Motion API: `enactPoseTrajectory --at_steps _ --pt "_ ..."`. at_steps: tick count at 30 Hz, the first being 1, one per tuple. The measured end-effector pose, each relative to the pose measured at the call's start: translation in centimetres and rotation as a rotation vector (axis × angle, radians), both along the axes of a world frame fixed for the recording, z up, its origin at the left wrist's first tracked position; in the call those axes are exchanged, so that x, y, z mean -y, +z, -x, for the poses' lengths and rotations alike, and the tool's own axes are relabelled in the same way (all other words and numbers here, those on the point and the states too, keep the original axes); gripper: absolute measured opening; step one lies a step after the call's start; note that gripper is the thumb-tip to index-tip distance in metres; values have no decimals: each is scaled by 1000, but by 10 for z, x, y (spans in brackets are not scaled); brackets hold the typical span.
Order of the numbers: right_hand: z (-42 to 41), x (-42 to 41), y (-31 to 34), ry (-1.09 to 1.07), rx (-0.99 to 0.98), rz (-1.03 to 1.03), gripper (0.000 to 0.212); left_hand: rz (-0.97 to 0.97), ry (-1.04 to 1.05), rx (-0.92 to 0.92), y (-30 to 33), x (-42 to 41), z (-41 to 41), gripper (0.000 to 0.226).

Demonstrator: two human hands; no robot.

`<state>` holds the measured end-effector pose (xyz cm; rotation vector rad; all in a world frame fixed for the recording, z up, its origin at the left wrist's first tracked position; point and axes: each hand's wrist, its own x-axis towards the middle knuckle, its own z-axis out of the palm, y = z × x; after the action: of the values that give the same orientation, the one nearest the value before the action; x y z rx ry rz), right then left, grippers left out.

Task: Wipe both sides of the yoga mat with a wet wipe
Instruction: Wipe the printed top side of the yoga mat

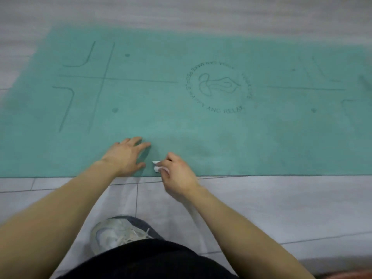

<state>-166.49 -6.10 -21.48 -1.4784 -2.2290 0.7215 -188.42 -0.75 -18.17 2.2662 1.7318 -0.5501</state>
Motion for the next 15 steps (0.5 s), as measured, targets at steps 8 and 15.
enactPoseTrajectory --at_steps 8,15 --pt "-145 -17 -6 -938 13 -63 22 -3 10 58 13 -16 -14 86" --pt "19 -59 -11 306 168 -112 53 49 47 70 29 -59 -16 72"
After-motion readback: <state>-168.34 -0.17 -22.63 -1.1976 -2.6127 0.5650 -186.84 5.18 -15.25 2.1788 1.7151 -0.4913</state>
